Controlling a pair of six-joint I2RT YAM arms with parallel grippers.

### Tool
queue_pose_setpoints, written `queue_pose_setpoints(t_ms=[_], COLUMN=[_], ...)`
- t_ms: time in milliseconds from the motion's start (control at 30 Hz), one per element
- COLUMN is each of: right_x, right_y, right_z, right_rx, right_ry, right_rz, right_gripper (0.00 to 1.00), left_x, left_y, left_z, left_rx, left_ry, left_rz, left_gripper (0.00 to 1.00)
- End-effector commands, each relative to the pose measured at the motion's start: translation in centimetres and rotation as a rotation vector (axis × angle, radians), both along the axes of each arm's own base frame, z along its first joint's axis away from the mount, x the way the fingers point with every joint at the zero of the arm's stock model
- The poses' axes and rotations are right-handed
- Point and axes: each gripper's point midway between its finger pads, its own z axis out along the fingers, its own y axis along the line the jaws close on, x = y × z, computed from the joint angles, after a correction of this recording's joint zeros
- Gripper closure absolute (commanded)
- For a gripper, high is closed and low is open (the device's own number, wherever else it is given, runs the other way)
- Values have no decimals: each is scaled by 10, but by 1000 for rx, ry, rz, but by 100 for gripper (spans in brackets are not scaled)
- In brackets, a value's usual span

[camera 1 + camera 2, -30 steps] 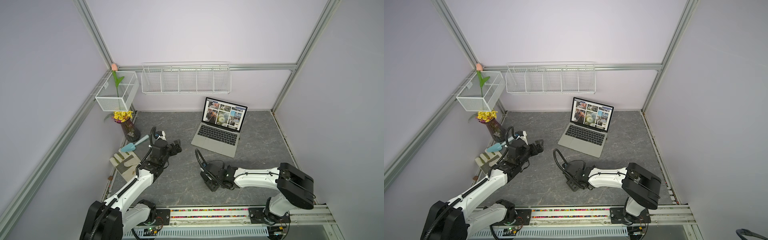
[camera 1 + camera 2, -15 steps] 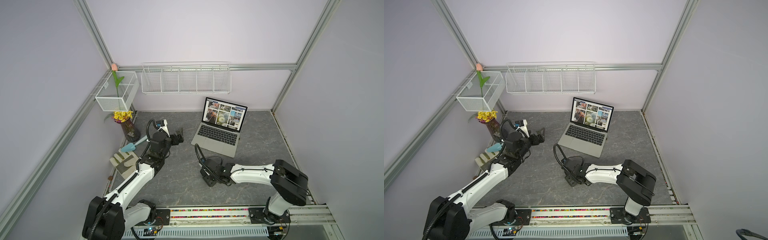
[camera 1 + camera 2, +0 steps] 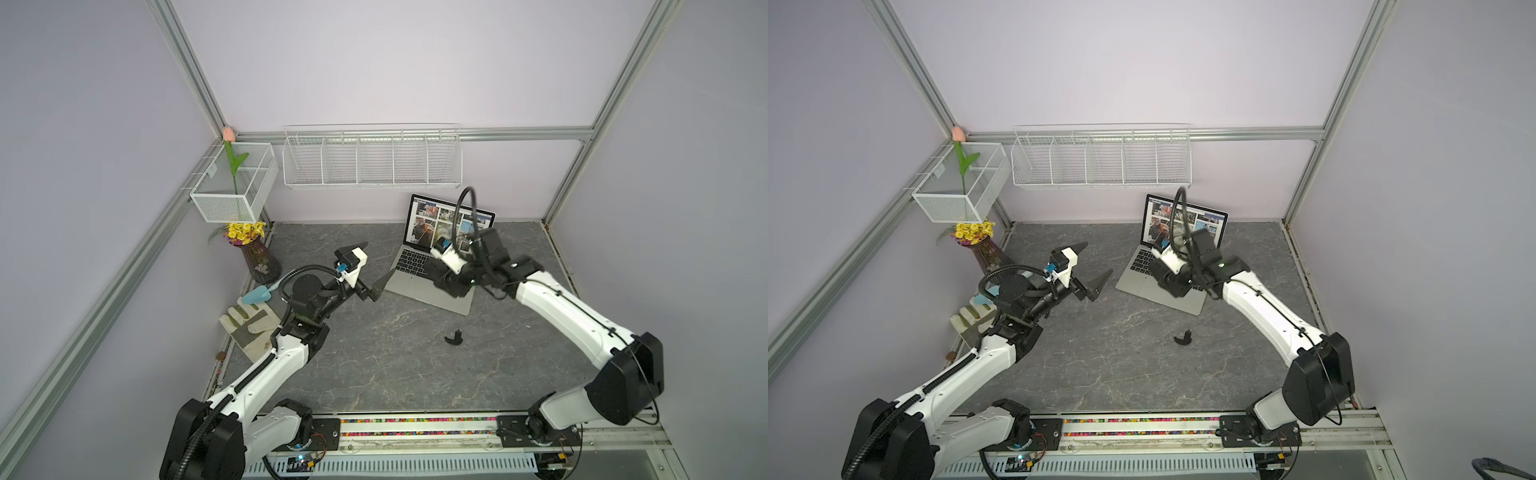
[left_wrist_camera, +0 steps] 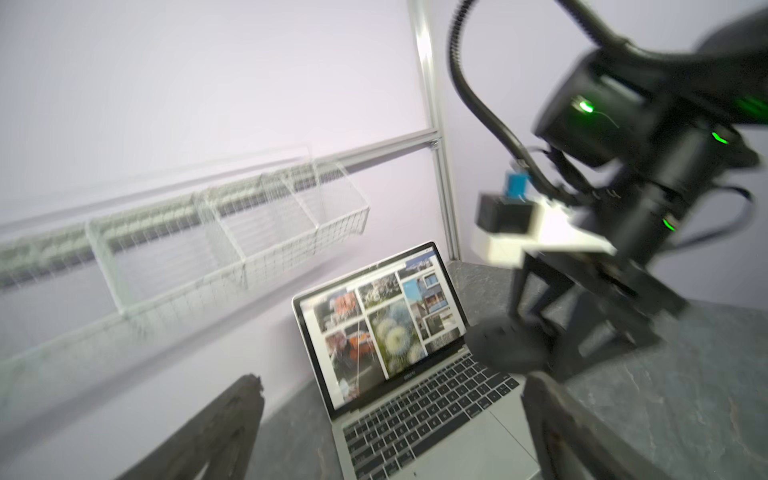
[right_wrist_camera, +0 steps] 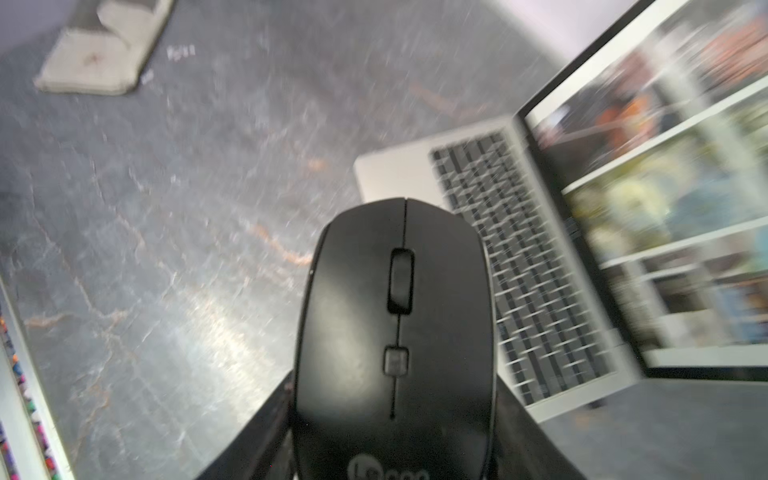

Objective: Insert the wireless mouse receiver into the laptop
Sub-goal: Pick up the mouse from the center of the board.

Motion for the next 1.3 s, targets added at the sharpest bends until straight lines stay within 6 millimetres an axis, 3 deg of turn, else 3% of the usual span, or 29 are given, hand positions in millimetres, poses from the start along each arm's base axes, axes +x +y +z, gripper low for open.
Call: queue_pose_setpoints(t_ms=[0, 67, 167, 333, 533, 867, 1167, 1267], right_x=[-57, -71, -98, -144, -171, -175, -179, -177], right_y=[-3, -6, -10, -6, 6, 12, 17, 19], right_z=[23, 43, 57, 58, 66, 53, 57, 59], right_rx=[-57, -79, -97, -146, -105, -122, -81, -69], right_ry=[69, 94, 162, 248, 243, 299, 329, 326], right_rz=[341, 398, 476, 596, 702, 724, 734, 716], right_gripper=[72, 73, 73, 74, 75, 75, 76, 73], left_x=[-51, -66, -83, -104, -126, -130, -131, -134], left_y=[-37, -52, -66, -82, -93, -101, -104, -104], left_z=[34, 29, 12, -11, -34, -16, -26, -22], left_rx=[245, 347, 489, 576, 598, 464, 481, 469], left_ry=[-466, -588, -715, -826, -806, -773, -747, -736], left_rz=[-181, -246, -327, -430, -566, -577, -624, -652], left_gripper=[1, 1, 5, 17, 31, 59, 79, 93])
